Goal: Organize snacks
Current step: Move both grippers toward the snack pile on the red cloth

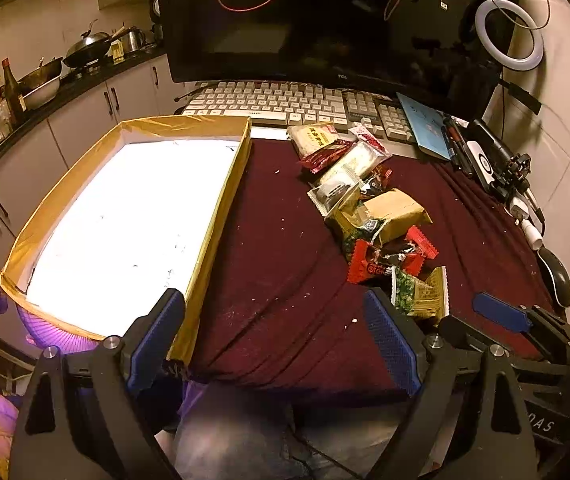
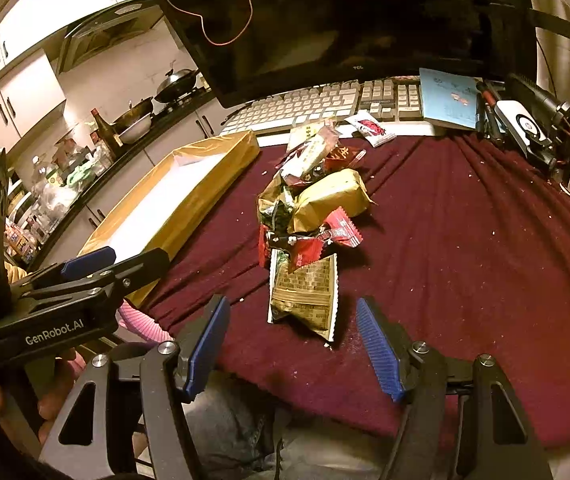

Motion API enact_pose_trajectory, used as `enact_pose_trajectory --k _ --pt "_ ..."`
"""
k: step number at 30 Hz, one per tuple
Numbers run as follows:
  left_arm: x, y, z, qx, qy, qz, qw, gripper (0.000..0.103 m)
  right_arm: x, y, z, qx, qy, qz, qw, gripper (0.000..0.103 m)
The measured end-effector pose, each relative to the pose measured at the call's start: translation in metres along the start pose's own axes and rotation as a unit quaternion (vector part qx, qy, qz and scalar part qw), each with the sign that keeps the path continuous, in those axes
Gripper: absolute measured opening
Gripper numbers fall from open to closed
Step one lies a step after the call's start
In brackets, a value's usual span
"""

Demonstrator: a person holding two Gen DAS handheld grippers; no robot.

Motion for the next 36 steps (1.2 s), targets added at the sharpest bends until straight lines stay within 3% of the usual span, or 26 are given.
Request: enact_pose_trajectory --k 22,36 --pt "-0.005 0.001 -0.008 0.013 0.013 -0.008 0.9998 0.091 0.001 0.002 -0.006 -0.002 0.008 0.006 1.0 0.067" --pt "-0.004 0.01 -0.012 0.005 0.017 0.007 0.9998 0.091 -0.001 0.001 -0.022 -0.029 0.016 -0.01 0.999 0.067"
Point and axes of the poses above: each gripper's, at about its wrist camera, not at the fingertips, and z roughly against the way its jaws point, y to its left, x to its top, the point moved 6 cm from there along -z, roughly the way its jaws point, and after that the axes turned 10 degrees about -y, right-handed, at the moved point
